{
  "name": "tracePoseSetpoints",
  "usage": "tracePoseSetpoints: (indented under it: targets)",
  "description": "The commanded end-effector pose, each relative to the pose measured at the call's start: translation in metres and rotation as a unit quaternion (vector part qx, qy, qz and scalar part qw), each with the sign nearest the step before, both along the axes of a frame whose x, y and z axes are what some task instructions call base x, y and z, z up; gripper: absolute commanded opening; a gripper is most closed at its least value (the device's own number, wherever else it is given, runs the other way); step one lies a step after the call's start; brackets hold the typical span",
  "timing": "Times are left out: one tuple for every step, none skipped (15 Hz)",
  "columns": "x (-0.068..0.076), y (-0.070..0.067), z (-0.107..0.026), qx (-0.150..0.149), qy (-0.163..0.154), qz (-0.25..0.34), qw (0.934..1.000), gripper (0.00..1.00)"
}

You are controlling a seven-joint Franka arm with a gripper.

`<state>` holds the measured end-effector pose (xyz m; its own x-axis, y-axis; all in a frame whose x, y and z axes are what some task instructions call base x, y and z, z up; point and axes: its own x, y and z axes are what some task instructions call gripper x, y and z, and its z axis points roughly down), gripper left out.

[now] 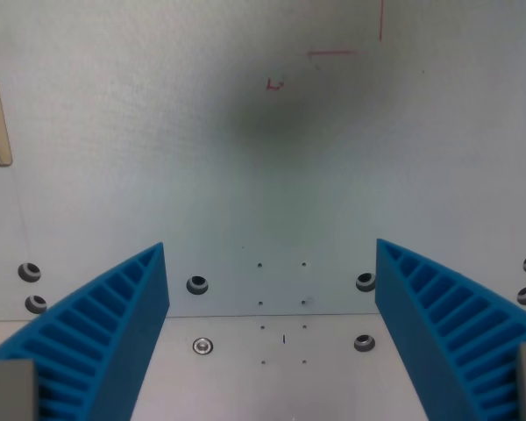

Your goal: Move in base positive x

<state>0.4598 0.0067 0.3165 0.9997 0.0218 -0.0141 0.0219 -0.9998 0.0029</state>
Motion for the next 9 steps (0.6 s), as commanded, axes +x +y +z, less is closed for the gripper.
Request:
tracePoseSetpoints:
  targets:
    - [0.005, 0.000, 0.003, 0.000, -0.004, 0.000, 1.0000, 1.00]
    - [0.010, 0.000, 0.004, 0.000, -0.004, 0.000, 1.0000, 1.00]
    - [0.015, 0.000, 0.004, 0.000, -0.004, 0.000, 1.0000, 1.00]
    - [0.020, 0.000, 0.004, 0.000, -0.004, 0.000, 1.0000, 1.00]
    - [0.025, -0.001, 0.004, 0.000, -0.004, 0.000, 1.0000, 1.00]
    - [0.030, -0.001, 0.004, 0.000, -0.004, 0.000, 1.0000, 1.00]
    - [0.035, -0.001, 0.004, 0.000, -0.004, 0.000, 1.0000, 1.00]
    - [0.040, -0.001, 0.003, 0.000, -0.004, 0.000, 1.0000, 1.00]
    - [0.045, -0.001, 0.003, 0.000, -0.004, 0.000, 1.0000, 1.00]
